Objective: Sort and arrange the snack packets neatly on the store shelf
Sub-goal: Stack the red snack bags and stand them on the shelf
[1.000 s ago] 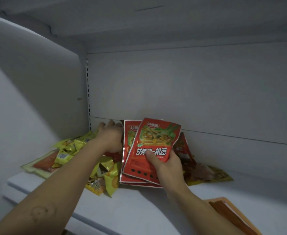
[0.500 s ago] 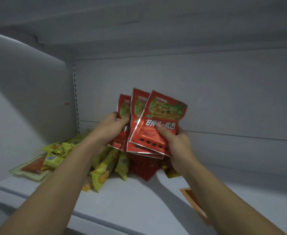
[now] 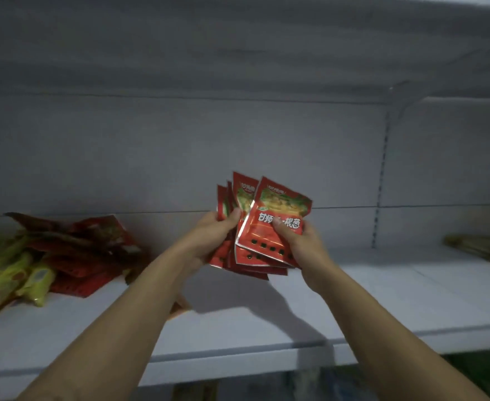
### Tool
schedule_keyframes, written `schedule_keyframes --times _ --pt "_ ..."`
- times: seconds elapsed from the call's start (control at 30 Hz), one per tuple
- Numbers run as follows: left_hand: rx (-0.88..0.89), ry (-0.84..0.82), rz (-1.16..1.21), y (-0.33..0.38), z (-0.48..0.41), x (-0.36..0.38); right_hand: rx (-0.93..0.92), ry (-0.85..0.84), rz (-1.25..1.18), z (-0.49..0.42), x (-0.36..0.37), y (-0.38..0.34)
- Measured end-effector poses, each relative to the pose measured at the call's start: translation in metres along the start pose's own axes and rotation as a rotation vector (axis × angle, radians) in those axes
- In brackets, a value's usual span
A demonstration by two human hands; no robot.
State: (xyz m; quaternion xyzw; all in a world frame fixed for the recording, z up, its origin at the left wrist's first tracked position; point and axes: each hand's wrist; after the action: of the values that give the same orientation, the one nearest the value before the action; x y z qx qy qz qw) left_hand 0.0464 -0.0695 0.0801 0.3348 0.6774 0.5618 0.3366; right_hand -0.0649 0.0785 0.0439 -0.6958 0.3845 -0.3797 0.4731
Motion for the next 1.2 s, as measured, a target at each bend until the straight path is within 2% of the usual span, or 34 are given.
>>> schedule_keyframes --times 0.23,0.4,0.57,0.73,0.87,1.0,1.1,1.2 --pt "0.009 -0.133 -0.019 0.002 0.022 0.145 0.007 0.037 0.107 0.03 -0.138 -0.017" --pt "0.011 -0.344 0.013 0.009 0.048 0.23 -0.017 0.189 0.173 0.052 -0.22 -0.032" --pt "0.006 -0.419 0.041 0.006 0.059 0.295 -0.033 0.287 0.204 0.074 -0.279 -0.051" --pt "-0.006 -0.407 0.135 -0.001 0.061 0.33 0.014 0.262 0.251 0.087 -0.31 -0.064" --pt "-0.018 -0.433 0.245 -0.002 0.06 0.341 0.069 0.269 0.148 0.09 -0.332 -0.06" --pt "-0.027 -0.481 0.255 -0.007 0.05 0.346 0.139 0.182 0.053 0.088 -0.33 -0.042" --pt "0.001 -0.471 0.148 -0.008 0.037 0.345 0.046 0.343 0.106 0.071 -0.321 -0.043" --pt "0.13 -0.27 -0.061 -0.011 0.015 0.343 -0.068 0.5 0.286 0.044 -0.304 -0.052"
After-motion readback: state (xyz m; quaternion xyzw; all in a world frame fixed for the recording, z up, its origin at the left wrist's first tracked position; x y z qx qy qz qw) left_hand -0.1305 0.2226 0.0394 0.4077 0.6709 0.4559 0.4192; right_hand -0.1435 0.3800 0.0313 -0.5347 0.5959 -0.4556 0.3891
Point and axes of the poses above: each hand's wrist, its own z-axis away from the middle knuckle, its own x-axis out of the palm, y = z × x, and after that the axes turned 7 degrees about y, right-handed
